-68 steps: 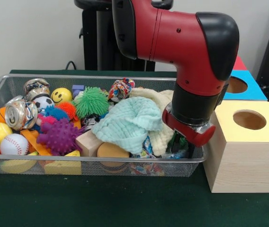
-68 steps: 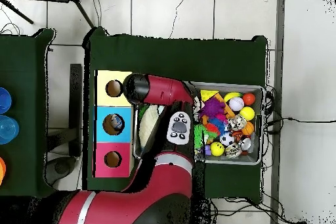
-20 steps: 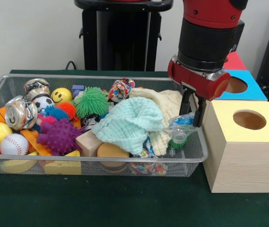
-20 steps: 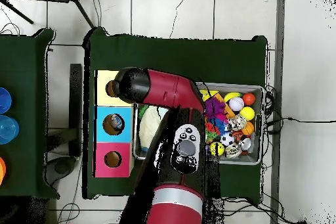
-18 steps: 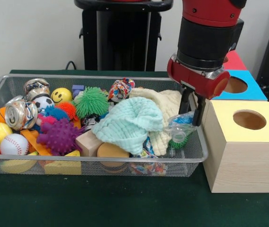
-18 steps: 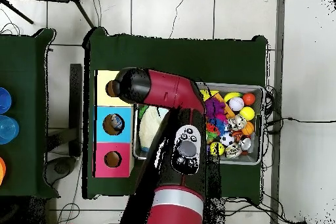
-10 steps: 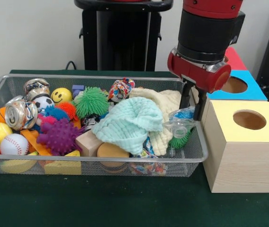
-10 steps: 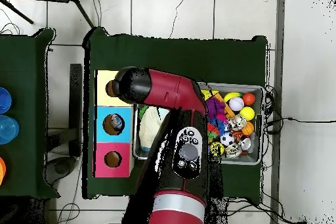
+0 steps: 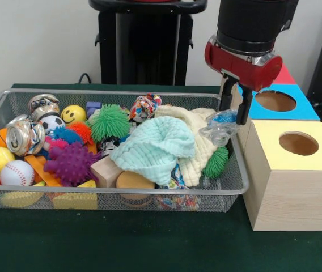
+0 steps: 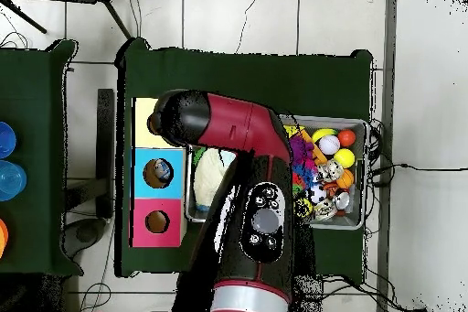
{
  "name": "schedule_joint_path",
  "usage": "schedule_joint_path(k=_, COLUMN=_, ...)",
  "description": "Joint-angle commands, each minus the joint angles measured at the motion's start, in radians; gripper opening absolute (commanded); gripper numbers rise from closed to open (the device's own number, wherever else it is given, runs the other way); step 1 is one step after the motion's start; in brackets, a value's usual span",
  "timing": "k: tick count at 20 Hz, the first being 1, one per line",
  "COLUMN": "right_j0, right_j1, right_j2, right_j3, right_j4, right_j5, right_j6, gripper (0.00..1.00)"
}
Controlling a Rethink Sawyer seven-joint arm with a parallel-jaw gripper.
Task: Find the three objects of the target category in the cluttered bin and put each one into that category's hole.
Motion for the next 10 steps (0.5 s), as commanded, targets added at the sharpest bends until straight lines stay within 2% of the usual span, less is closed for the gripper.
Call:
schedule_joint_path(k=1, right_j0=-0.019, right_j1=-0.042, right_j2=0.047, right_j3=0.052, right_j4=-0.009, right_j5=0.158, right_j6=0.047, gripper=0.0)
schedule_joint_path(k=10, right_j0=-0.012, right_j1=-0.063, right_j2=0.04, right_j3=0.049, right_j4=-0.014, right_j5=0.192, right_j6=0.062, gripper=0.0)
